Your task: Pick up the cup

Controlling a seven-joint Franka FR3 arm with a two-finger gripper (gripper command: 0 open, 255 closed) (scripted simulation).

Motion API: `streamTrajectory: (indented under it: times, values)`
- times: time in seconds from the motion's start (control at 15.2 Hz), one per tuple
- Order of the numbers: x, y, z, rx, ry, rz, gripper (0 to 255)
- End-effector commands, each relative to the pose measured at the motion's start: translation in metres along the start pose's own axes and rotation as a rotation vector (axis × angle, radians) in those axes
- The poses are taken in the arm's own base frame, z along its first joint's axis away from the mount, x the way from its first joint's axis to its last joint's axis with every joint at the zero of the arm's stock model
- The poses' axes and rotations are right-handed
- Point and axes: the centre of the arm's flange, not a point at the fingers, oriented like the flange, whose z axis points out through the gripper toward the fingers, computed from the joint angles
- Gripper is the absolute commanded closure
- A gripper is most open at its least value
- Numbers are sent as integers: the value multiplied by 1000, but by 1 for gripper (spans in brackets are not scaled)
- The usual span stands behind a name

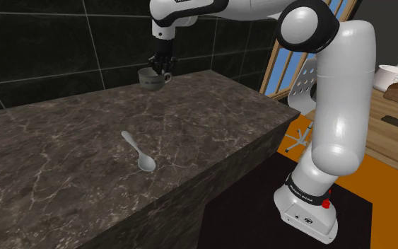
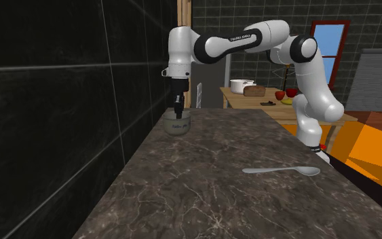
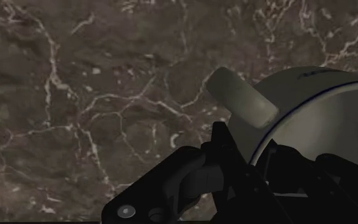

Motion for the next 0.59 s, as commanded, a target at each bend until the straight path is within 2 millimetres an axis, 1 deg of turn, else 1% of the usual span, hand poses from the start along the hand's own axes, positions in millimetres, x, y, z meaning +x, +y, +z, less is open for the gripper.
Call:
streamTrajectory:
  times: [0.0,0.53]
  values:
    - [0,0,-11,0,0,0,255]
    - [1,-2,-53,0,0,0,255]
